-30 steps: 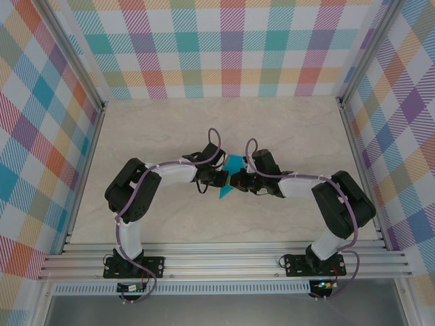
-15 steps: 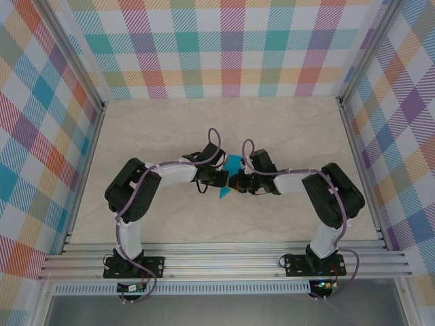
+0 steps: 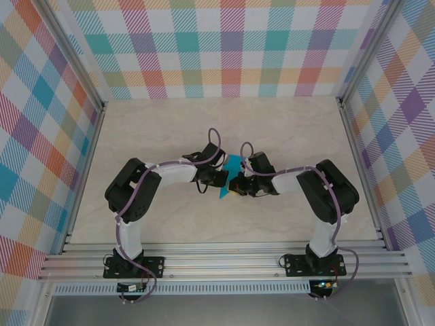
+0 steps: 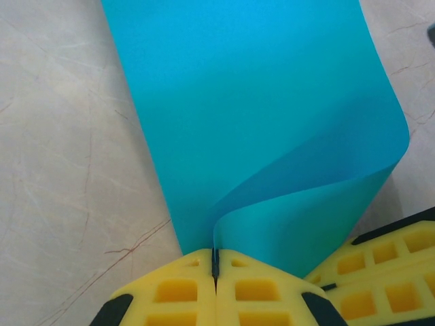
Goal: Fold a paper plane with a square sheet of paper (pick it up from the middle)
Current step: Third fold the triangle at the center of the table.
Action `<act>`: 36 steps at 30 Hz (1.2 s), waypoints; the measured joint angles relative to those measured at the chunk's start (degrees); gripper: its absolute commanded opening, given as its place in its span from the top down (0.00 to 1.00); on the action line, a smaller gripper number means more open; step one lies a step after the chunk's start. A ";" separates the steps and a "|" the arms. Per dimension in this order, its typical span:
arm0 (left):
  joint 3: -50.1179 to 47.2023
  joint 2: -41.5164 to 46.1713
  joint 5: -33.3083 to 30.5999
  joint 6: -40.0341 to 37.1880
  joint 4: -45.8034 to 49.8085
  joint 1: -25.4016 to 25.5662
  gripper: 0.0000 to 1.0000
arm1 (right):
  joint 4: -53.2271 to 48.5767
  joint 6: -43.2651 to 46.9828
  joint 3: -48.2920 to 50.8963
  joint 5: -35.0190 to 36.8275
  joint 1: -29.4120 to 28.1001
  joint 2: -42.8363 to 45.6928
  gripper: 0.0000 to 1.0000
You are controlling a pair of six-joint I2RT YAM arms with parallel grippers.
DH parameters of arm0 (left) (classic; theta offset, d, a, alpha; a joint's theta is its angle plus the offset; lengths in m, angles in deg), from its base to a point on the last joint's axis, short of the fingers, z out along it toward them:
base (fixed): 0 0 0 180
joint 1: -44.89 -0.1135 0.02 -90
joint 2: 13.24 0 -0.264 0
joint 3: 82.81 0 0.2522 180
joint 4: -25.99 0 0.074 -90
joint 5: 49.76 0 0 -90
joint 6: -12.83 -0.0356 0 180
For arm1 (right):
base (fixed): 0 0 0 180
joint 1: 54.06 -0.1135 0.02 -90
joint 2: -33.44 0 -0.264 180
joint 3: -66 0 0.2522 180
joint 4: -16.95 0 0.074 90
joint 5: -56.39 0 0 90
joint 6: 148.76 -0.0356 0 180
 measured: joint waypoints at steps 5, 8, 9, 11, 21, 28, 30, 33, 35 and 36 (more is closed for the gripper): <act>0.11 -0.04 0.07 -0.24 0.09 -0.04 1.00 | -0.85 1.42 -0.11 -0.31 2.62 2.95 1.00; 0.26 -0.11 0.09 -0.24 0.22 -0.04 1.00 | -1.27 2.05 -0.46 -0.68 3.98 2.93 1.00; 0.26 -0.11 0.09 -0.24 0.22 -0.04 1.00 | -1.29 2.36 -0.61 -0.70 4.24 2.86 1.00; 0.31 -0.13 0.15 -0.24 0.26 -0.09 1.00 | -1.29 2.80 -1.07 -0.96 4.26 2.38 1.00; 0.33 -0.17 0.46 -0.66 0.24 -0.13 1.00 | -3.32 4.42 -2.78 0.33 4.26 -1.73 1.00; 0.42 -0.26 0.46 -0.66 0.28 -0.13 1.00 | -5.81 4.79 -3.39 -0.20 5.20 -0.52 1.00; 0.42 -0.26 0.46 -0.68 0.28 -0.13 1.00 | -6.34 5.20 -3.52 -0.72 6.23 0.68 1.00; 0.42 -0.26 0.46 -0.68 0.28 -0.13 1.00 | -6.34 6.05 -4.28 -1.57 7.87 1.33 1.00; 0.42 -0.26 0.46 -0.68 0.28 -0.13 1.00 | -6.27 6.23 -4.42 -1.95 8.76 1.33 1.00; 0.44 -0.26 0.46 -0.68 0.31 -0.13 1.00 | -6.34 6.25 -4.42 -2.19 9.11 1.29 1.00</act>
